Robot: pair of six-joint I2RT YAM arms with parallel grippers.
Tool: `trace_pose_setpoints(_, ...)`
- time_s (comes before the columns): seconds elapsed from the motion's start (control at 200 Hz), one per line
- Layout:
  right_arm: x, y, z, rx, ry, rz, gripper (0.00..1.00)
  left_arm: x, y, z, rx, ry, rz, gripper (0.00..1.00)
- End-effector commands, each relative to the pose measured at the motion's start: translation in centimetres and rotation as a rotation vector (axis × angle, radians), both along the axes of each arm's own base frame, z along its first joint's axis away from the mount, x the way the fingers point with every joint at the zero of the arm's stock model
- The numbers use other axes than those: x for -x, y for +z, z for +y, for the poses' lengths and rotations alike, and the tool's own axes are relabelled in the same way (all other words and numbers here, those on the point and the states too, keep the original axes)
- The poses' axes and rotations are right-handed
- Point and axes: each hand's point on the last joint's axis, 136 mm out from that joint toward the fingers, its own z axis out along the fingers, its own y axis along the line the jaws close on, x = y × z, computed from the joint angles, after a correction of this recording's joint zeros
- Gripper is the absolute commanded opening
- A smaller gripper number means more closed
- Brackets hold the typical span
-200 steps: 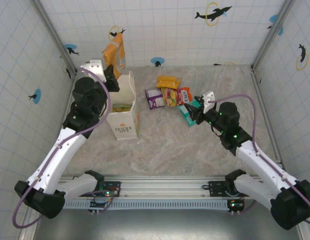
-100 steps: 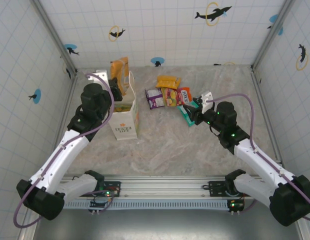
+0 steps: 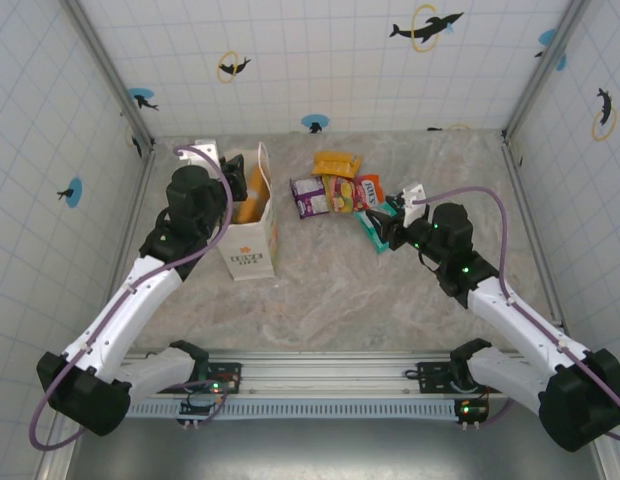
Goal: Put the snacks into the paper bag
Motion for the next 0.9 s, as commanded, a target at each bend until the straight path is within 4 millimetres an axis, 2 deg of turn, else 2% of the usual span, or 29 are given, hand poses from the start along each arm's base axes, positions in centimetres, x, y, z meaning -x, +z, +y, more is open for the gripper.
trace_pose_setpoints(0.0,0.1,-0.6,0.4,-0.012,0.012,0.016,0.62,0.7,3.8,0.7,0.036,0.013,-0.077,0.44)
trace_pose_setpoints(0.175,0.0,-1.0,0.6,-0.023,0.013,0.047,0.62,1.6,5.9,0.0,0.045,-0.05,-0.111,0.47)
trace_pose_setpoints(0.46,-1.1,-2.3,0.7,-0.005,-0.015,0.163,0.65,2.3,8.0,-4.7,0.062,-0.315,-0.124,0.52)
trace_pose_setpoints(0.681,-3.0,-3.8,-0.4,-0.041,-0.084,0.314,0.66,1.9,7.3,-8.2,0.02,-0.488,-0.051,0.58)
trace_pose_setpoints(0.716,-3.5,-3.9,-0.8,-0.059,-0.105,0.334,0.67,2.0,7.1,-8.9,0.011,-0.515,-0.048,0.58)
trace_pose_setpoints(0.896,-5.7,-7.3,-4.6,-0.103,-0.267,0.557,0.67,2.6,5.6,-12.0,-0.085,-0.608,-0.031,0.6)
